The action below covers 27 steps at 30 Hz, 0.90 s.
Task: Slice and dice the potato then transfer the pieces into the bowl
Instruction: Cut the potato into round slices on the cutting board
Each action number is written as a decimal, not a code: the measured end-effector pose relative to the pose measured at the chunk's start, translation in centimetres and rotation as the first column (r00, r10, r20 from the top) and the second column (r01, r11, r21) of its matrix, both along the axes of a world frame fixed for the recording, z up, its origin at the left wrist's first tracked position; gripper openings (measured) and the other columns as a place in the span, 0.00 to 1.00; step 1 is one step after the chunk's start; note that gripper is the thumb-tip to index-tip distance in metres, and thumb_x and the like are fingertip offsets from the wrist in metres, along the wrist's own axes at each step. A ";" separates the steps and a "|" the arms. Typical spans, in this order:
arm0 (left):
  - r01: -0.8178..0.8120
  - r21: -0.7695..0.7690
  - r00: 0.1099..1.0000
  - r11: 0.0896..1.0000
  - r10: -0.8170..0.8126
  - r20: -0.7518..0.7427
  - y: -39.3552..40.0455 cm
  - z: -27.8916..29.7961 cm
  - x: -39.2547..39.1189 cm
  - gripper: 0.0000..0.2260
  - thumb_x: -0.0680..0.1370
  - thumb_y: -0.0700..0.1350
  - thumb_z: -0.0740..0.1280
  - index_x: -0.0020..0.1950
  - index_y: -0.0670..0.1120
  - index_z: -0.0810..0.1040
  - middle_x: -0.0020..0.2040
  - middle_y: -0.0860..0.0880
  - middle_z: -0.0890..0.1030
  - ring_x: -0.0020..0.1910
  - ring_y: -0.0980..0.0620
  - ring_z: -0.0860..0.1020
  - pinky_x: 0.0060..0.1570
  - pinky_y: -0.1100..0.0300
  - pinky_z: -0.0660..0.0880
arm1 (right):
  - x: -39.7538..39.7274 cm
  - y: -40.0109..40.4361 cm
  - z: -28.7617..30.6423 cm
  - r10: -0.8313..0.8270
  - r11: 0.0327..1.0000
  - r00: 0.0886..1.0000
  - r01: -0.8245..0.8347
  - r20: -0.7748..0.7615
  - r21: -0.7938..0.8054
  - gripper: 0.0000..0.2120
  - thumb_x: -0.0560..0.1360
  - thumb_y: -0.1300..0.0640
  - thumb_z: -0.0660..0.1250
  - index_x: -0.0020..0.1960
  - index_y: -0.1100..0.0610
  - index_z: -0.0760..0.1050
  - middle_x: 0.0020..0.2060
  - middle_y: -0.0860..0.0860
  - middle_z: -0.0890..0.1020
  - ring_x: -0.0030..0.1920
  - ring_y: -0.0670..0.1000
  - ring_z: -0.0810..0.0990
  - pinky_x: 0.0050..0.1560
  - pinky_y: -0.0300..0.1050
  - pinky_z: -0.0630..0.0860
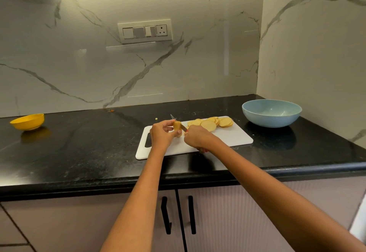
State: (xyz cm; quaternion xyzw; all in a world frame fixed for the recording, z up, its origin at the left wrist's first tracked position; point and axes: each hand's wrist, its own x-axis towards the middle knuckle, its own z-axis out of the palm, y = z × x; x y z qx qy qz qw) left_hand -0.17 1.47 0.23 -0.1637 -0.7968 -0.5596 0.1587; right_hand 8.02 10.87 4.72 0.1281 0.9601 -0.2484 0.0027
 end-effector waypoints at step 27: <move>0.022 0.030 1.000 0.999 -0.021 -0.022 -0.2 -0.4 -0.4 0.16 0.71 0.42 0.74 0.57 0.39 0.80 0.52 0.41 0.82 0.50 0.49 0.80 0.51 0.61 0.74 | 0.3 0.2 0.3 0.062 0.980 0.992 -0.081 0.108 0.183 0.17 0.81 0.58 0.55 0.68 0.62 0.67 0.51 0.57 0.74 0.46 0.51 0.71 0.53 0.41 0.72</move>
